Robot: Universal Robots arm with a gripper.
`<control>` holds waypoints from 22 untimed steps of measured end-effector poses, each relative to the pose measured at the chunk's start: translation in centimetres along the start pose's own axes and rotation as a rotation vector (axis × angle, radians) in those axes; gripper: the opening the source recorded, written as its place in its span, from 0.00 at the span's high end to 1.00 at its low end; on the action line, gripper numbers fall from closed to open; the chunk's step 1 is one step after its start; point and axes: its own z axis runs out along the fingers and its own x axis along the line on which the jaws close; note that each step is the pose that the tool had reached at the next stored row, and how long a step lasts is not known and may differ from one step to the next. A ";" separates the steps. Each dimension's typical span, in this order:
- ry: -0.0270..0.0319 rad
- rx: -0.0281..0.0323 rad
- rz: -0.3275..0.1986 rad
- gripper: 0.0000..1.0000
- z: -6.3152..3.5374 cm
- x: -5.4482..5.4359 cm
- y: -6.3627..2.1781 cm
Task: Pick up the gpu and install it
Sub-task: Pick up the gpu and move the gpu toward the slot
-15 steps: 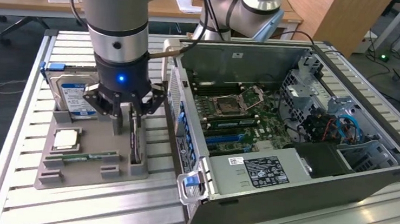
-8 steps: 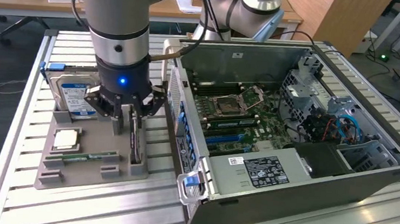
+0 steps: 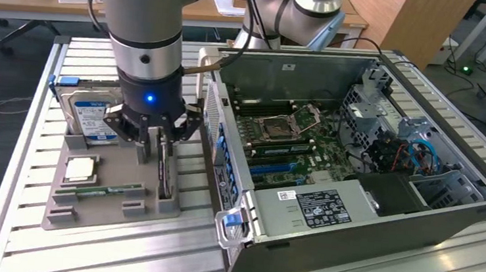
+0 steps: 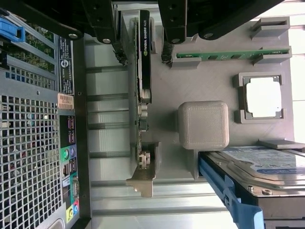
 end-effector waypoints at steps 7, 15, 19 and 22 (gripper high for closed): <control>0.0002 0.0003 0.000 0.58 0.04 0.0 0.01; 0.0002 0.0003 0.000 0.58 0.25 0.0 -0.01; 0.0002 0.0003 0.000 0.58 0.25 0.0 -0.01; -0.0001 0.0000 0.000 0.58 0.38 0.0 -0.01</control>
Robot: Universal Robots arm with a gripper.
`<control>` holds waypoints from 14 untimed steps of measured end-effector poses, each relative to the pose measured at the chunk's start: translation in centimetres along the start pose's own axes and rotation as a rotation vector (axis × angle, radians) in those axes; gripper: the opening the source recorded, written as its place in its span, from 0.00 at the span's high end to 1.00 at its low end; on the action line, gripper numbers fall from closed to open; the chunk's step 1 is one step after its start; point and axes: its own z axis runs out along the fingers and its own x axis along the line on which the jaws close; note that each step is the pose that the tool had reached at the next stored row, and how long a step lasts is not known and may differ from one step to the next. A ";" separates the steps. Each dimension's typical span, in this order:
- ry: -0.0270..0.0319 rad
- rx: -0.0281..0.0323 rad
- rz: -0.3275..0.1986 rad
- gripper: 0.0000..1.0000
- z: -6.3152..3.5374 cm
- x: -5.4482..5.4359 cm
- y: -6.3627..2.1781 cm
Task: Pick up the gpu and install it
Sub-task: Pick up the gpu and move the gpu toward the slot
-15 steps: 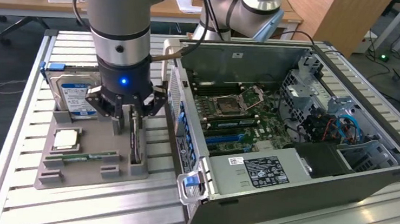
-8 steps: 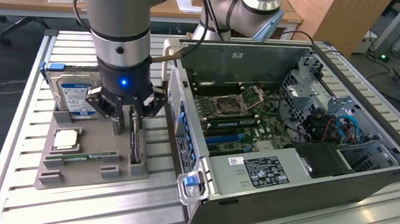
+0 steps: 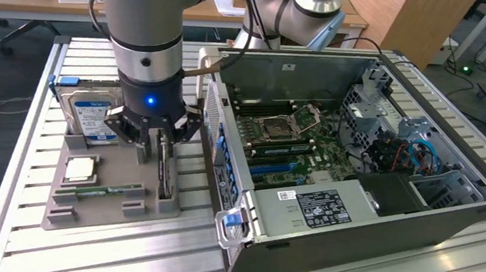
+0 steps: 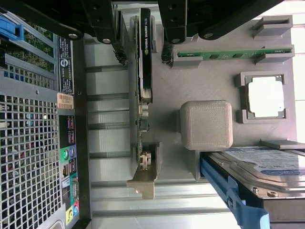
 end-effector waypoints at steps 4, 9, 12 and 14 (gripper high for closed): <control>0.0002 0.0002 0.000 0.58 0.29 0.0 -0.02; 0.0003 0.0003 0.000 0.58 0.72 0.0 -0.04; 0.0003 0.0003 0.000 0.58 0.93 0.0 -0.05; 0.0003 0.0003 0.000 0.58 1.05 0.0 -0.05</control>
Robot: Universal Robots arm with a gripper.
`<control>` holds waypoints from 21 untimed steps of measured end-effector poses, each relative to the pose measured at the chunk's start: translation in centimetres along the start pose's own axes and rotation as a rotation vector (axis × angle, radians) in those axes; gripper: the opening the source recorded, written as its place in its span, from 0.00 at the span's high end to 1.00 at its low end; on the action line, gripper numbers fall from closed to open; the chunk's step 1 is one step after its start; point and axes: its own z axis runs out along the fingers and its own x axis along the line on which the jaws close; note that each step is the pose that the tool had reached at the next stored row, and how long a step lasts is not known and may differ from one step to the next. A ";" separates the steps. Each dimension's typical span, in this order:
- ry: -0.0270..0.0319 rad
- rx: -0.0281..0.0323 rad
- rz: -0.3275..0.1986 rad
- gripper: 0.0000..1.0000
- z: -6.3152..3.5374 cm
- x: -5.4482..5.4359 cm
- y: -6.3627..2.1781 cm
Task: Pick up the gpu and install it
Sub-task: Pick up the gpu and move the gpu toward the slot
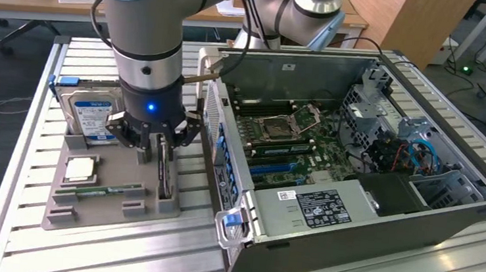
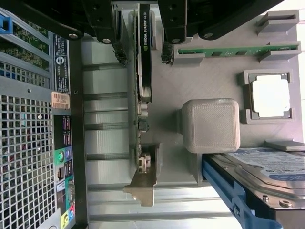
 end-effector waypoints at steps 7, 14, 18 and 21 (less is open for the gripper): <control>0.0000 0.0001 0.000 0.58 0.05 0.0 0.00; -0.0001 -0.0001 0.000 0.58 0.22 0.0 0.14; 0.0000 0.0000 0.000 0.58 0.30 -0.1 0.35; -0.0001 0.0000 0.000 0.58 0.39 -0.1 0.55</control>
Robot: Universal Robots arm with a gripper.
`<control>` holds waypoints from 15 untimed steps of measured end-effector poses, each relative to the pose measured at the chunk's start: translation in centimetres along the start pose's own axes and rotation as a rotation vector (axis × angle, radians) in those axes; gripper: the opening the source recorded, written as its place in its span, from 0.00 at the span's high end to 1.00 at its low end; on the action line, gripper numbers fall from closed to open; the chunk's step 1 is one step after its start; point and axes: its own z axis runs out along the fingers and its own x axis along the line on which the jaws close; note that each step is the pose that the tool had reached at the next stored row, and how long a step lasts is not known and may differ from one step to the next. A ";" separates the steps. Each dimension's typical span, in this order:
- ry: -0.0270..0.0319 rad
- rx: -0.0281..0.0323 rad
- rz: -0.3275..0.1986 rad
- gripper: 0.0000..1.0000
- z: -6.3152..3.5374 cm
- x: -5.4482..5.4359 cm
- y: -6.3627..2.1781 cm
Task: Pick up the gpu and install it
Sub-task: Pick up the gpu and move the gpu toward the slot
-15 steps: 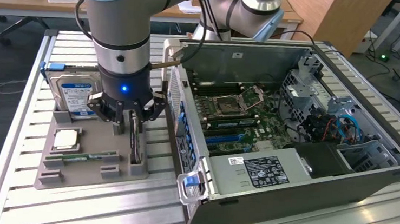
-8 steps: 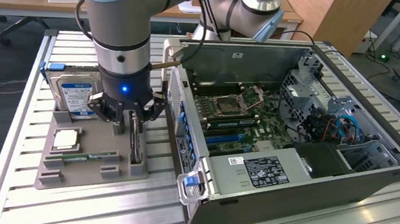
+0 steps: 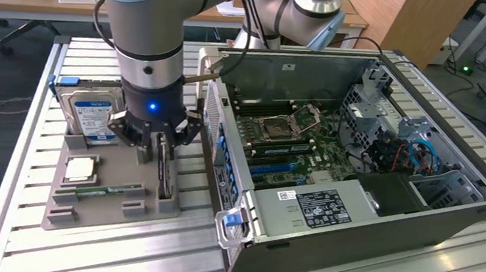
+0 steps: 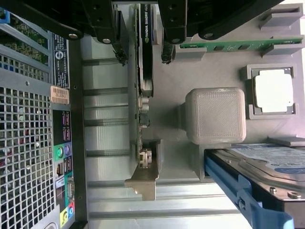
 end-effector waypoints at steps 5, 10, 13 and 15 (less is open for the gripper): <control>0.0002 0.0001 0.000 0.58 0.51 -0.1 0.30; 0.0000 -0.0001 0.000 0.58 1.01 -0.1 0.55; 0.0000 0.0000 0.000 0.58 1.35 -0.1 0.68; 0.0000 0.0000 0.000 0.58 1.58 0.0 0.76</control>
